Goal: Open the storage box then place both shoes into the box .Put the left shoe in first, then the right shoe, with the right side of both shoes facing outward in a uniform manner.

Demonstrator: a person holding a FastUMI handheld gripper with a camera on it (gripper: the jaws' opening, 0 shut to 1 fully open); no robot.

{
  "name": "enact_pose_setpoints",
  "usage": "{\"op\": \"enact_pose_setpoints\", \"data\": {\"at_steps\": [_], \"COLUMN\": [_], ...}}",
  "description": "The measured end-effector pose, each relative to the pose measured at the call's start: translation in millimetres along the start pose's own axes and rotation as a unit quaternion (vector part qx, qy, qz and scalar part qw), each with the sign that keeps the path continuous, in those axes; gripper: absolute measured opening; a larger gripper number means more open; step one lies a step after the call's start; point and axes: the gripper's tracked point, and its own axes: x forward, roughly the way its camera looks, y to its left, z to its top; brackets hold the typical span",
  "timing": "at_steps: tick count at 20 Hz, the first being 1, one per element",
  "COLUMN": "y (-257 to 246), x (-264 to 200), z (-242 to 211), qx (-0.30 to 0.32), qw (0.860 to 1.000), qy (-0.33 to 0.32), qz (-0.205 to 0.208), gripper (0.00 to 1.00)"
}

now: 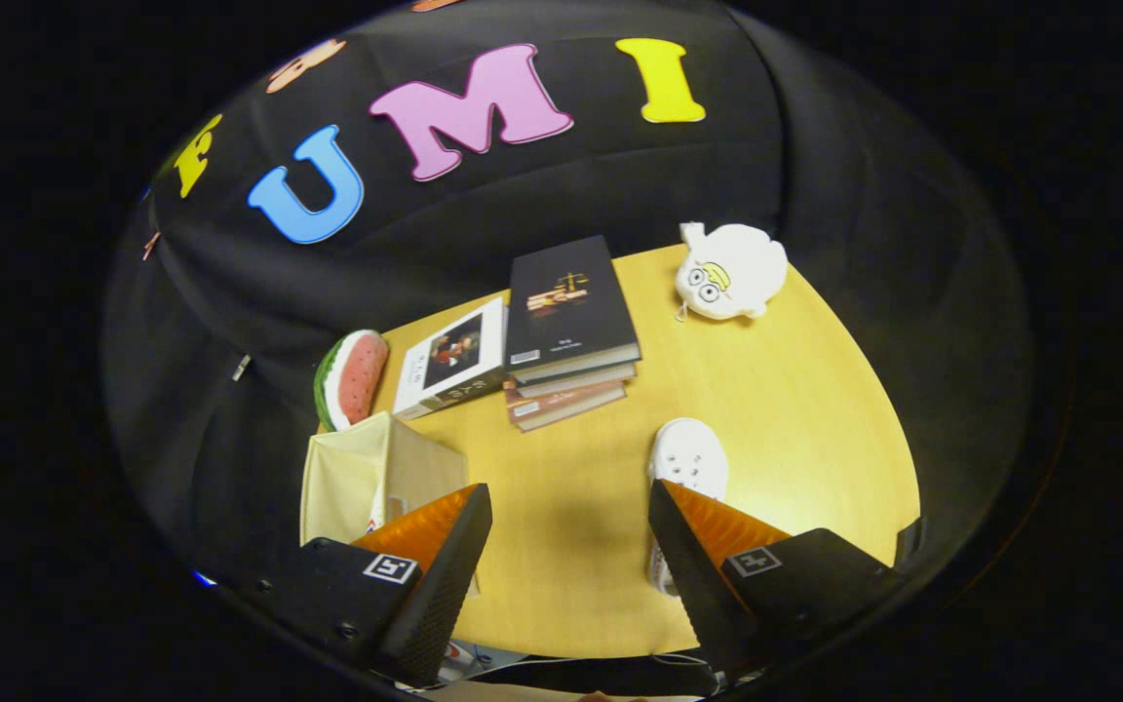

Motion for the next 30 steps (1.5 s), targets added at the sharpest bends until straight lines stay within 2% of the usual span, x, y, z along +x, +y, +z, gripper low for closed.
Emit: {"op": "enact_pose_setpoints", "data": {"at_steps": [5, 14, 22, 27, 28, 30], "y": [-63, -126, -149, -142, -138, -125], "x": [23, 73, 113, 131, 133, 138], "z": [-32, -69, -97, -107, -109, -111], "qx": [0.013, 0.000, 0.016, 0.038, 0.041, 0.060], "qw": [0.998, 0.992, 0.983, 0.980, 0.979, 0.978], "qy": [0.047, 0.109, 0.162, 0.184, 0.189, 0.196], "qz": [-0.034, -0.068, -0.081, -0.067, -0.060, -0.040], "gripper": [0.99, 0.99, 0.99, 0.99, 0.98, 0.88]}}
